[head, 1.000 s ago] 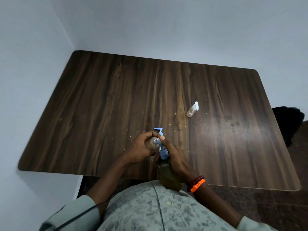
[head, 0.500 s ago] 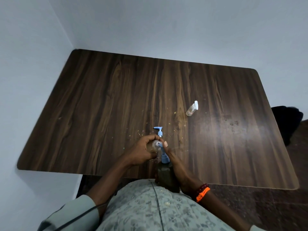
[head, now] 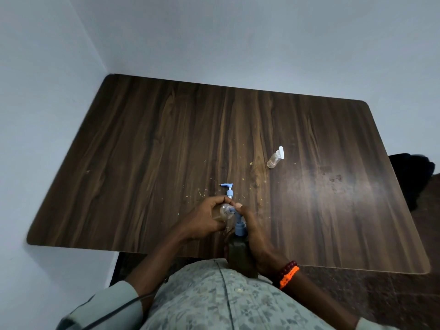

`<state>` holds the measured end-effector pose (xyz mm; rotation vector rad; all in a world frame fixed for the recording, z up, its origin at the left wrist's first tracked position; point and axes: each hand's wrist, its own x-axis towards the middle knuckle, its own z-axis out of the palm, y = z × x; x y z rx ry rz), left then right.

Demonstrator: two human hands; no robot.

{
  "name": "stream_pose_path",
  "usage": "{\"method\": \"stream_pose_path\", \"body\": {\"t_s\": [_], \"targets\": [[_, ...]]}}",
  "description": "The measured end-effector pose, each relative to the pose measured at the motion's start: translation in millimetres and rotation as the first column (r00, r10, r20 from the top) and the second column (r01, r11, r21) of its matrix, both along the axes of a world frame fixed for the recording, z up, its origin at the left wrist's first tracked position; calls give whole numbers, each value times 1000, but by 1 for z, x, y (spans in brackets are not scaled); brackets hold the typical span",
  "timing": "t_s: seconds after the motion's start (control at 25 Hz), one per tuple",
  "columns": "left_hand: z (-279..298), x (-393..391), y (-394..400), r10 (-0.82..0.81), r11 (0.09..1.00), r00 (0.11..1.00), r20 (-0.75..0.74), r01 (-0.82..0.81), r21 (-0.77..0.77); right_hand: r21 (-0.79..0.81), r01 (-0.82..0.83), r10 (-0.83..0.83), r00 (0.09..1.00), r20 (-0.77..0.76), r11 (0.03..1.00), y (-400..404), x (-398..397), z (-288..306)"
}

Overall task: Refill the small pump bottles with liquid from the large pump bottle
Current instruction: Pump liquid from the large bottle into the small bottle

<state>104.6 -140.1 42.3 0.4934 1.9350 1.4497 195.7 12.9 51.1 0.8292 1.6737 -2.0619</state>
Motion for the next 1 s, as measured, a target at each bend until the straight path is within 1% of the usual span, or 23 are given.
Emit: {"method": "stream_pose_path", "body": {"t_s": [0.08, 0.12, 0.24, 0.32, 0.4, 0.48, 0.56, 0.64, 0.76, 0.84, 0.88, 1.0], "targets": [[-1, -1, -1, 10, 1000, 1000, -1, -10, 6, 19, -22, 23, 999, -36, 1000, -3, 0, 3], [-2, -1, -2, 13, 1000, 1000, 7, -13, 7, 14, -35, 35, 999, -29, 999, -3, 0, 5], [-2, 0, 0, -6, 1000, 1000, 23, 6, 1, -32, -65, 67, 995, 74, 997, 1, 2, 5], [-3, 3, 1, -50, 999, 998, 25, 50, -6, -49, -102, 107, 988, 110, 994, 6, 6, 5], [-4, 4, 1, -67, 998, 997, 34, 67, -5, -29, -77, 80, 992, 96, 997, 6, 9, 6], [-3, 3, 1, -33, 999, 999, 39, 32, 17, 11, -42, 41, 998, 52, 999, 0, 7, 9], [-4, 1, 0, 0, 999, 999, 48, -1, 32, 16, -16, 16, 1000, 7, 1000, -6, 4, 10], [-3, 0, -1, 8, 1000, 998, 64, -9, 29, -16, -12, 12, 1000, 16, 1000, -5, 5, 8], [-2, 2, -1, -40, 999, 997, 64, 39, 10, -41, -77, 80, 995, 67, 996, 4, 7, 3], [-2, 3, 0, -55, 998, 997, 51, 56, -8, -52, -58, 61, 995, 73, 997, 5, 8, 2], [-2, 2, 0, -46, 999, 998, 49, 47, -7, -48, -41, 44, 997, 64, 998, 5, 8, 3], [-1, -1, -1, -11, 1000, 999, 48, 10, 13, 40, -24, 23, 999, 30, 999, 0, 7, 2]]}}
